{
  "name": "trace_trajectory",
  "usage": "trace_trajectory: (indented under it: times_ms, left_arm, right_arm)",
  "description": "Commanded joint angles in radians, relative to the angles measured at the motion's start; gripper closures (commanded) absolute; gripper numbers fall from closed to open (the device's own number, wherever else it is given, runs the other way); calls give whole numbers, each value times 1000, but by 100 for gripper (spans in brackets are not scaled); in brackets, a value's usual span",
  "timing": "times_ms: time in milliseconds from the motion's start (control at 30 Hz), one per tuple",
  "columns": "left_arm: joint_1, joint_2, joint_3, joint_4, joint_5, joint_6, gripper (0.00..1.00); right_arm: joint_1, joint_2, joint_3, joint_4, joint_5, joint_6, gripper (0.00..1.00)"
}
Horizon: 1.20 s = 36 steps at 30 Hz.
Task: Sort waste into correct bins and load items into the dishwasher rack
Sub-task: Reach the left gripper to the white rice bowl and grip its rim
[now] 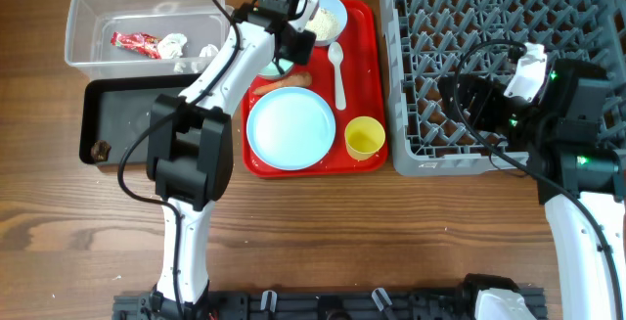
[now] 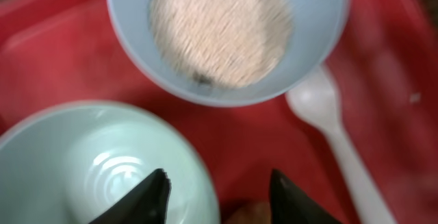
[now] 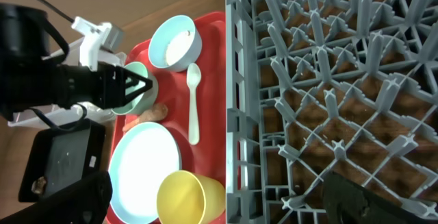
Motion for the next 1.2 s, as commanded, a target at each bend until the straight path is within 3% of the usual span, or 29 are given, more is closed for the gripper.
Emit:
trace_trajectory:
  times_ms: [0, 200, 467, 633, 767, 1000, 1167]
  left_arm:
    - [-39, -61, 91, 47, 82, 131, 43]
    - [-79, 25, 91, 139, 88, 244, 39]
    - [-87, 138, 91, 203, 81, 248, 42]
    - [-87, 169, 91, 237, 77, 240, 51]
    - [-87, 171, 91, 252, 78, 240, 66]
    - [-91, 209, 91, 239, 77, 232, 68]
    - [-91, 208, 91, 251, 77, 232, 75]
  right_arm:
    - [3, 6, 17, 9, -21, 4, 0]
    - [3, 6, 17, 8, -21, 7, 0]
    - [3, 6, 17, 8, -21, 7, 0]
    - [3, 6, 17, 8, -20, 7, 0]
    - [3, 6, 17, 8, -20, 7, 0]
    - [3, 6, 17, 8, -20, 7, 0]
    - [3, 6, 17, 9, -20, 6, 0]
